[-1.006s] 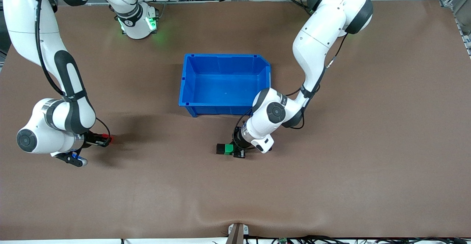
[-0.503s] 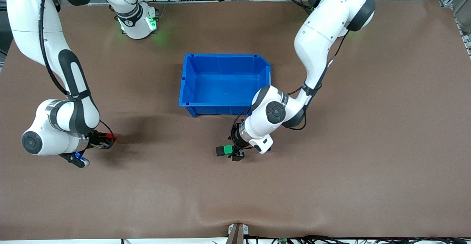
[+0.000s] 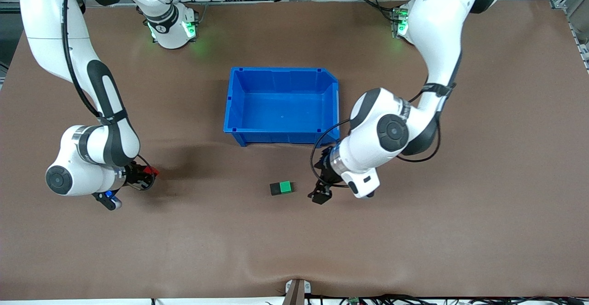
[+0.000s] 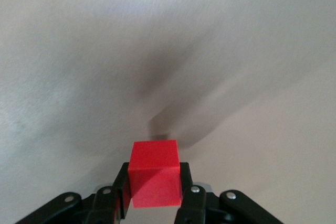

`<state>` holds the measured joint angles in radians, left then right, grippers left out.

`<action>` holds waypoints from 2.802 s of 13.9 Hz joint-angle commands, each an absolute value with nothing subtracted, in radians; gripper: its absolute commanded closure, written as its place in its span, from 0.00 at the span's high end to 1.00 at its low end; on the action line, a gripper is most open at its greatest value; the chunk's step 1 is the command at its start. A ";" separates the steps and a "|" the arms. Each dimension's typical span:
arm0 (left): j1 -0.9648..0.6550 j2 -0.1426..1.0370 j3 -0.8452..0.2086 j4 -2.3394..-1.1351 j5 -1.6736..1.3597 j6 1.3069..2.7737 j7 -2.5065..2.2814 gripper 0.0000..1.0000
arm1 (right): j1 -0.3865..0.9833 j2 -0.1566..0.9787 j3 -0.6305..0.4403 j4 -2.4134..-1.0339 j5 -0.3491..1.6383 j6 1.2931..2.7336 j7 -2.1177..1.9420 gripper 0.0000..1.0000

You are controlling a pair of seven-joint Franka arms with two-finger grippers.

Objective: Attach green and red cubes to black cube
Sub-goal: 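Release green and raise the left gripper while the right gripper lifts red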

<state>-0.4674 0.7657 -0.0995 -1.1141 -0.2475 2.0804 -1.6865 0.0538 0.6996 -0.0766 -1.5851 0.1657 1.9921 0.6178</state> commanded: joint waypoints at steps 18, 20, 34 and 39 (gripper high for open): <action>-0.246 0.355 -0.100 -1.403 0.051 1.620 -0.726 1.00 | 0.179 0.687 -0.081 -1.532 0.411 1.956 1.038 0.00; -0.233 0.318 -0.100 -1.427 0.078 1.620 -0.655 1.00 | 0.186 0.689 -0.081 -1.525 0.416 1.957 1.077 0.00; -0.087 0.103 -0.117 -1.546 0.074 1.566 -0.385 1.00 | 0.301 0.698 -0.081 -1.513 0.422 2.082 1.368 0.00; -0.094 0.118 -0.127 -1.483 0.081 1.566 -0.388 1.00 | 0.348 0.703 -0.081 -1.513 0.422 2.135 1.492 0.00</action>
